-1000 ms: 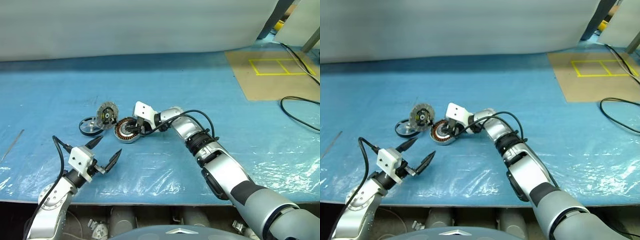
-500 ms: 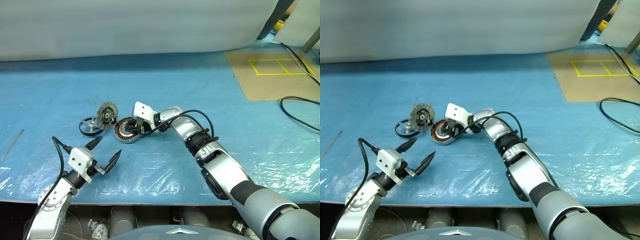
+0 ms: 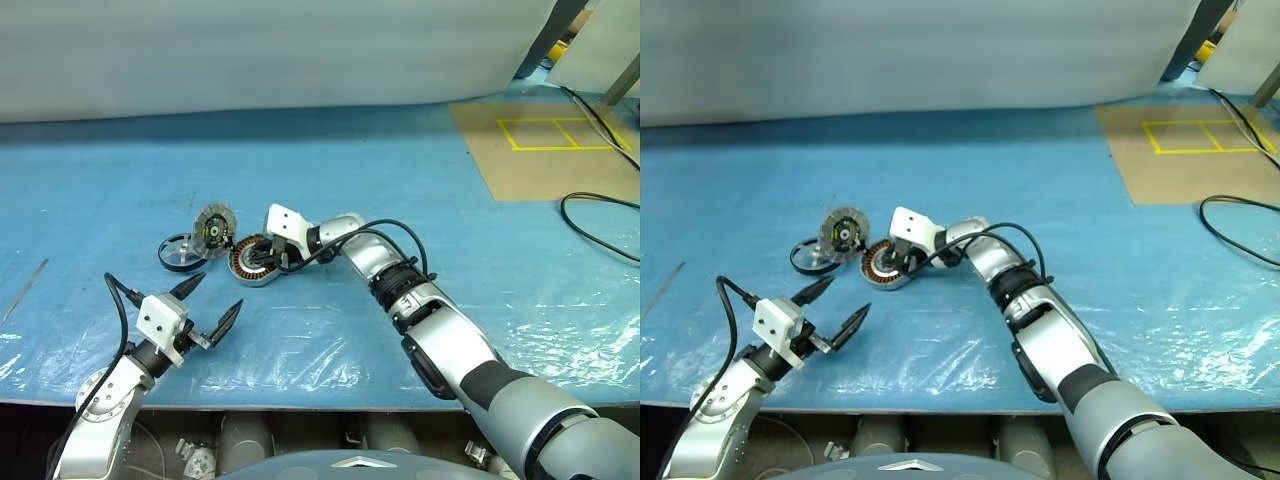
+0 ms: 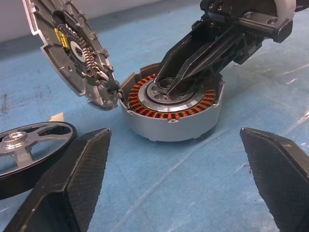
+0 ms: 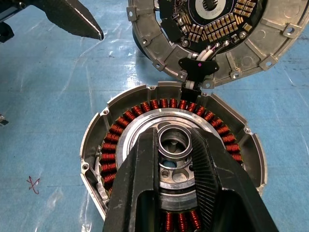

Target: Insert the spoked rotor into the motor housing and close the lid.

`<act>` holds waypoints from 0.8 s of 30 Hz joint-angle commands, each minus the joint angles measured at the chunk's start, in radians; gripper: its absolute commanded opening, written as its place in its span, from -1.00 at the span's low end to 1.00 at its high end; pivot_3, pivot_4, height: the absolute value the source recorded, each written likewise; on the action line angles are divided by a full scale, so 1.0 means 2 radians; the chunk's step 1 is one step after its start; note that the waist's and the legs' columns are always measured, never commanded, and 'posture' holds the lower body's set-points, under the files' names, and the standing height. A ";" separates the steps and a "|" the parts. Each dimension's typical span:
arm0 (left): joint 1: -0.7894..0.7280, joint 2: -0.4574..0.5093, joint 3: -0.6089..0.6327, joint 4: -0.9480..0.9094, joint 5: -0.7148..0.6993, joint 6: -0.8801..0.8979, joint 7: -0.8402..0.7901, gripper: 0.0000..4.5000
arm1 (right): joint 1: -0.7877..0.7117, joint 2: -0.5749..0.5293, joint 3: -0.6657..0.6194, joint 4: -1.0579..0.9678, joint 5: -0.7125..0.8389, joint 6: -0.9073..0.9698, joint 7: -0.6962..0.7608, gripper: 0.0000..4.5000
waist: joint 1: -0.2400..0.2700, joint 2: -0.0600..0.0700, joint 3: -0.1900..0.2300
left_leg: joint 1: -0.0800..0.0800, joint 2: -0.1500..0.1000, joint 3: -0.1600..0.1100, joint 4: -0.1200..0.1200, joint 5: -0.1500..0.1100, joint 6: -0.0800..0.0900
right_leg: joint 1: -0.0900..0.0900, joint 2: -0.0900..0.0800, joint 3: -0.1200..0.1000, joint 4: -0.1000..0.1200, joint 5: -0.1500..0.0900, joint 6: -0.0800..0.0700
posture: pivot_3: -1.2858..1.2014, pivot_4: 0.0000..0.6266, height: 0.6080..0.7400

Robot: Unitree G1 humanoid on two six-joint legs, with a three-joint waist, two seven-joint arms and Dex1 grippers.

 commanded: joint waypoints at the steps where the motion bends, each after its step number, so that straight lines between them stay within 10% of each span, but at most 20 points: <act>1: 0.000 0.004 0.008 -0.016 0.000 -0.008 0.000 1.00 | -0.008 0.003 -0.002 0.000 -0.002 -0.004 0.000 -0.73 | 0.000 0.000 0.000 | 0.000 0.000 0.000 0.000 0.000 0.000 | 0.000 0.000 0.000 0.000 0.000 0.000 | 0.03 -0.52 1.00; 6: -0.001 0.004 0.008 -0.015 0.001 -0.008 -0.001 1.00 | -0.003 0.001 0.000 -0.003 -0.003 -0.001 0.005 -0.73 | 0.000 0.000 0.000 | 0.000 0.000 0.000 0.000 0.000 0.000 | 0.000 0.000 0.000 0.000 0.000 0.000 | 0.03 -0.52 1.00; 12: -0.006 0.007 0.008 -0.011 0.000 -0.007 -0.004 1.00 | 0.001 0.012 -0.039 -0.030 0.049 0.029 0.024 0.13 | 0.000 0.000 0.000 | 0.000 0.000 0.000 0.000 0.000 0.000 | 0.000 0.000 0.000 0.000 0.000 0.000 | 0.03 -0.52 1.00; 14: -0.008 0.008 0.008 -0.009 0.000 -0.007 -0.004 1.00 | 0.001 0.016 -0.053 -0.038 0.065 0.045 0.025 0.13 | 0.000 0.000 0.000 | 0.000 0.000 0.000 0.000 0.000 0.000 | 0.000 0.000 0.000 0.000 0.000 0.000 | 0.03 -0.52 1.00; 24: -0.015 0.008 0.006 -0.003 0.001 -0.007 -0.008 1.00 | 0.023 0.024 -0.032 -0.025 0.035 0.034 -0.013 -0.98 | 0.000 0.000 0.000 | 0.000 0.000 0.000 0.000 0.000 0.000 | 0.000 0.000 0.000 0.000 0.000 0.000 | 0.03 -0.52 1.00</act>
